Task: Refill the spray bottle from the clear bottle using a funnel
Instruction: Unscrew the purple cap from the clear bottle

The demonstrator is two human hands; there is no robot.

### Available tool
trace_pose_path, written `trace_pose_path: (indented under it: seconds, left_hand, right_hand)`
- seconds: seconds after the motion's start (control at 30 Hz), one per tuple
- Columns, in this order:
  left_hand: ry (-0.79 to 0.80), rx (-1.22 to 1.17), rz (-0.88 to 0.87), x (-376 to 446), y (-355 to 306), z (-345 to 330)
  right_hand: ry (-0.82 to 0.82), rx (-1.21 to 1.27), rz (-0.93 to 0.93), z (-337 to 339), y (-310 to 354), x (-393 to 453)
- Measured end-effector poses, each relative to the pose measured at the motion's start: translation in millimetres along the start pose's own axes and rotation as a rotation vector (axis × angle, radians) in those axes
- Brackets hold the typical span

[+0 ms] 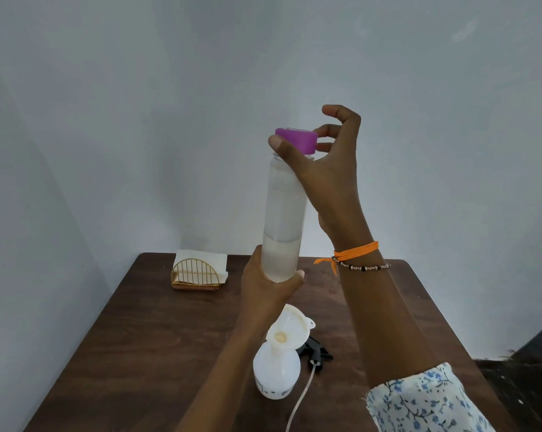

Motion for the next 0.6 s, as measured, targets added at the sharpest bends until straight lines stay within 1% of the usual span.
trace_pose_path:
  seconds: [0.07,0.23,0.43,0.6]
  left_hand:
    - [-0.003,0.000,-0.005,-0.1,-0.5,0.6]
    - [-0.008,0.029,-0.001,0.1,-0.7,0.3]
    - [-0.005,0.018,-0.018,2.2,0.7,-0.6]
    - [-0.004,0.021,-0.024,3.3,1.3,-0.8]
  right_hand:
    - [0.006,-0.004,0.006,0.9,0.2,0.2]
    - [0.032,0.114,-0.028,2.6,-0.6,0.7]
    - [0.005,-0.030,0.016,0.1,3.3,-1.3]
    - [0.029,0.043,0.004,0.4,3.2,-2.5]
Point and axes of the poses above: each hand's wrist, its own x-axis towards the middle knuckle, its own z-axis out of the back of the hand, y = z × x, the point moved 8 cm from there along x, towards the middle knuckle, and after that the axes turned 15 degrees about x, right-handed, at the moved point
